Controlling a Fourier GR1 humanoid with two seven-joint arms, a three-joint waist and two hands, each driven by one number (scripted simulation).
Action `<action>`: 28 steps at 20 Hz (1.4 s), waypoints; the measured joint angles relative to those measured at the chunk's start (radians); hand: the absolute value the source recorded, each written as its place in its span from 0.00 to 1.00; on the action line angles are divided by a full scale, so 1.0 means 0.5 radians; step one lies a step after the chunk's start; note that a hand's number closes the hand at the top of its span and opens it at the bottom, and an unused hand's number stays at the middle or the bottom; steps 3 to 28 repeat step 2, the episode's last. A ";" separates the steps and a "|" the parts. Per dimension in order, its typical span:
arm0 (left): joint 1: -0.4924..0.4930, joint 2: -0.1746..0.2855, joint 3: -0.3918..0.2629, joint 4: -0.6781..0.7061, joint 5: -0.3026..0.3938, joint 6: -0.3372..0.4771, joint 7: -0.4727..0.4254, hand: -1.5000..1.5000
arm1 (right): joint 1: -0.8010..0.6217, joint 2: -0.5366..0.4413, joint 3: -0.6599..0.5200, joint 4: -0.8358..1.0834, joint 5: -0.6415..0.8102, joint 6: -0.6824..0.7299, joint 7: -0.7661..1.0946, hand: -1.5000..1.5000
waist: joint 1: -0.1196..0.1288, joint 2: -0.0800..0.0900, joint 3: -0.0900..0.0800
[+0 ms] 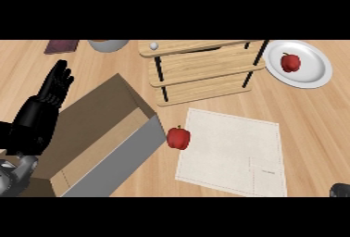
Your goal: Pick the lemon from the placemat and place it in the tiered shelf
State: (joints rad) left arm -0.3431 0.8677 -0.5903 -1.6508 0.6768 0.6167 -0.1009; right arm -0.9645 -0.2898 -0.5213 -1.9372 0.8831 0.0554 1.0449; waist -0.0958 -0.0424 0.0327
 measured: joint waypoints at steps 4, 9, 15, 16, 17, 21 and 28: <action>0.014 0.011 0.003 -0.008 0.006 0.010 -0.006 0.50 | 0.071 -0.030 -0.091 -0.091 -0.130 0.098 -0.007 0.00 | -0.013 -0.001 0.000; 0.014 0.011 0.003 -0.008 0.006 0.010 -0.006 0.50 | 0.071 -0.030 -0.091 -0.091 -0.130 0.098 -0.007 0.00 | -0.013 -0.001 0.000; 0.014 0.011 0.003 -0.008 0.006 0.010 -0.006 0.50 | 0.071 -0.030 -0.091 -0.091 -0.130 0.098 -0.007 0.00 | -0.013 -0.001 0.000; 0.014 0.011 0.003 -0.008 0.006 0.010 -0.006 0.50 | 0.071 -0.030 -0.091 -0.091 -0.130 0.098 -0.007 0.00 | -0.013 -0.001 0.000; 0.014 0.011 0.003 -0.008 0.006 0.010 -0.006 0.50 | 0.071 -0.030 -0.091 -0.091 -0.130 0.098 -0.007 0.00 | -0.013 -0.001 0.000; 0.014 0.011 0.003 -0.008 0.006 0.010 -0.006 0.50 | 0.071 -0.030 -0.091 -0.091 -0.130 0.098 -0.007 0.00 | -0.013 -0.001 0.000; 0.014 0.011 0.003 -0.008 0.006 0.010 -0.006 0.50 | 0.071 -0.030 -0.091 -0.091 -0.130 0.098 -0.007 0.00 | -0.013 -0.001 0.000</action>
